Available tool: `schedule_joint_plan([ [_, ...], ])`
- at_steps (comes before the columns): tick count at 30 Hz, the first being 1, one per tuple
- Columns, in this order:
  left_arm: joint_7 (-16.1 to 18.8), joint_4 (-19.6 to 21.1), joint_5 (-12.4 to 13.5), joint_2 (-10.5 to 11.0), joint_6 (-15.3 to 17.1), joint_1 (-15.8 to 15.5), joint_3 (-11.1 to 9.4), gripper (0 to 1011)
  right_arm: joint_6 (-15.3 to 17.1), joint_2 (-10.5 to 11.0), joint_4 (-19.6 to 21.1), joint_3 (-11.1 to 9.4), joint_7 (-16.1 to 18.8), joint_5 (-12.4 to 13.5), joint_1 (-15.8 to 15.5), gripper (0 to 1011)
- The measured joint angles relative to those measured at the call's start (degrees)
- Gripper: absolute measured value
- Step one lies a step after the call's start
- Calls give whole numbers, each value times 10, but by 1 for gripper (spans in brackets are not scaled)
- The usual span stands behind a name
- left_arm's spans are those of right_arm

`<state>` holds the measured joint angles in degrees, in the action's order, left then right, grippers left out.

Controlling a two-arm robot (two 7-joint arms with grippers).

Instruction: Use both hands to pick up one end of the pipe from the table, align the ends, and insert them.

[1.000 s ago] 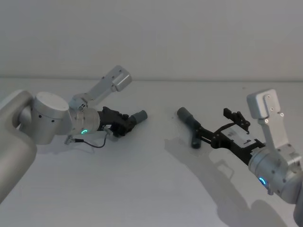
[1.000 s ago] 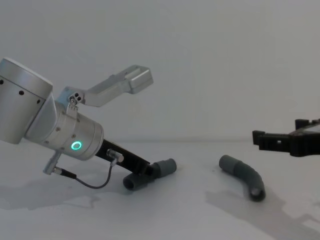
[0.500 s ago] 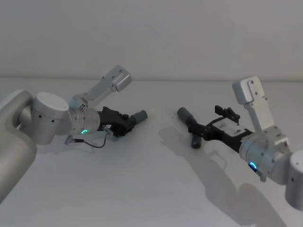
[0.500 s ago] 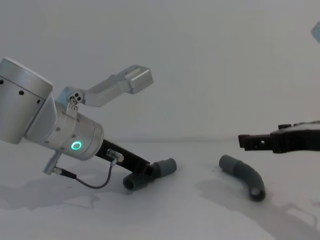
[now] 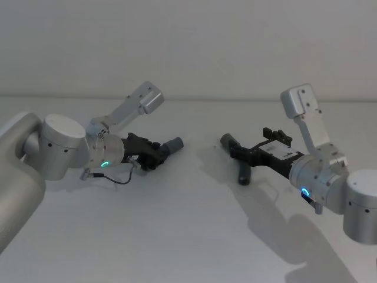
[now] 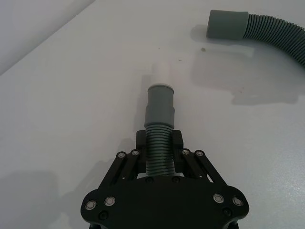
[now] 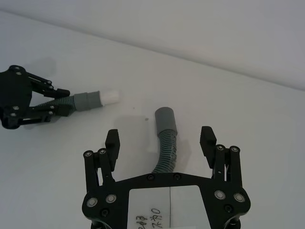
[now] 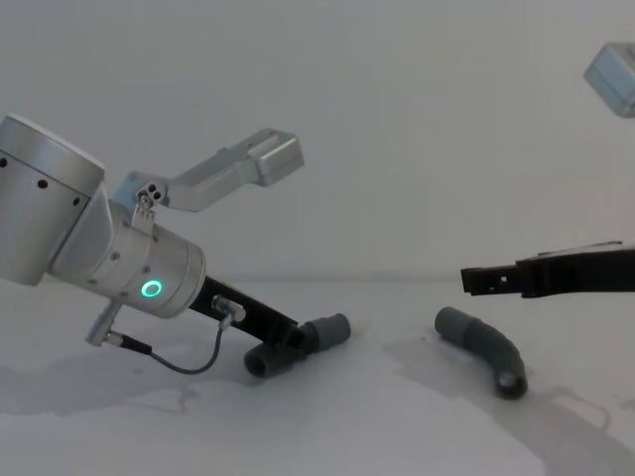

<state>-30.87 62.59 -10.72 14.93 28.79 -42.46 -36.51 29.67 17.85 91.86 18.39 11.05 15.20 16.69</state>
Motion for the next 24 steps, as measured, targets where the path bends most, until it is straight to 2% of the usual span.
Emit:
schedule_joint_plan([
  [24, 0, 0, 0, 0, 0, 0, 0, 298, 13, -27, -94, 14, 17, -14, 50, 1001],
])
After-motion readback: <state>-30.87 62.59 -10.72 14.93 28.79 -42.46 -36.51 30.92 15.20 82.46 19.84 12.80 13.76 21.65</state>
